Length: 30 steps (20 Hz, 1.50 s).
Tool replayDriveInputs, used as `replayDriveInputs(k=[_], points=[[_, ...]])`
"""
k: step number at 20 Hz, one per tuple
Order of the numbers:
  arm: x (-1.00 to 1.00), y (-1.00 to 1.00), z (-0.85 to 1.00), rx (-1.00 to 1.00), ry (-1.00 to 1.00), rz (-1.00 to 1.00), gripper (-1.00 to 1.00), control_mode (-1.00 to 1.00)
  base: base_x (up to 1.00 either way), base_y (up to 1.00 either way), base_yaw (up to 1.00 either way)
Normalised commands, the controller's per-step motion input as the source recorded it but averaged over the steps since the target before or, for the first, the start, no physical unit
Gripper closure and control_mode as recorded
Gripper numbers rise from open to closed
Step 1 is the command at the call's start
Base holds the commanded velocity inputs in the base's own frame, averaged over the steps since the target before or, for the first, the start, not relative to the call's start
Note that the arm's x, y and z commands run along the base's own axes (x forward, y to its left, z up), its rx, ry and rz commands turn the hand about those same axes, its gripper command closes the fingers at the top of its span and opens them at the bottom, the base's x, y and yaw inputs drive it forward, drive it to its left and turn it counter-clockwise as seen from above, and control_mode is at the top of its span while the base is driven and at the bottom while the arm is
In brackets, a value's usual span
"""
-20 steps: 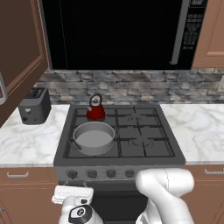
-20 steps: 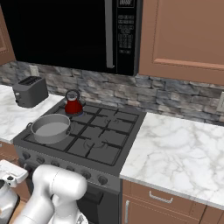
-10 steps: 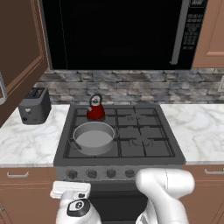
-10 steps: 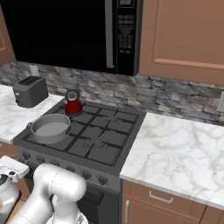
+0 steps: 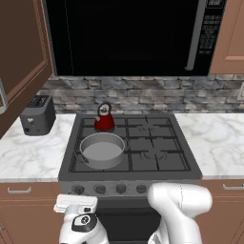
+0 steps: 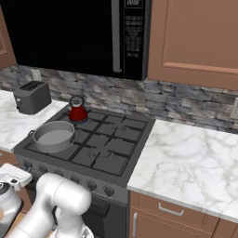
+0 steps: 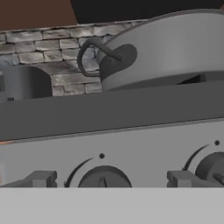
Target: Pick the kettle from the cabinet and place it on a stove burner. Then pick the pot from the counter and place it on another stove burner. Finally, turn both burners on.
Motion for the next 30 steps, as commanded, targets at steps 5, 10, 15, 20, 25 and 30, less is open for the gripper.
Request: replayDriveInputs(k=[5, 10, 15, 20, 25, 30], points=[[0.12, 0.00, -0.07, 0.01, 0.00, 0.00, -1.00, -1.00, 0.00, 0.00, 0.00], [0.13, 0.00, -0.17, 0.00, 0.00, 0.00, -1.00, -1.00, 0.00, 0.00, 0.00], [0.11, 0.00, -0.18, 0.00, 0.00, 0.00, -1.00, -1.00, 0.00, 0.00, 0.00], [0.11, 0.07, -0.02, 0.00, 0.00, 0.00, -1.00, -1.00, 0.00, 0.00, 0.00], [0.11, 0.11, 0.00, 0.00, 0.02, 0.00, -1.00, -1.00, 0.00, 0.00, 0.00], [0.07, 0.10, -0.04, 0.00, 0.01, 0.00, -1.00, -1.00, 0.00, 0.00, 0.00]])
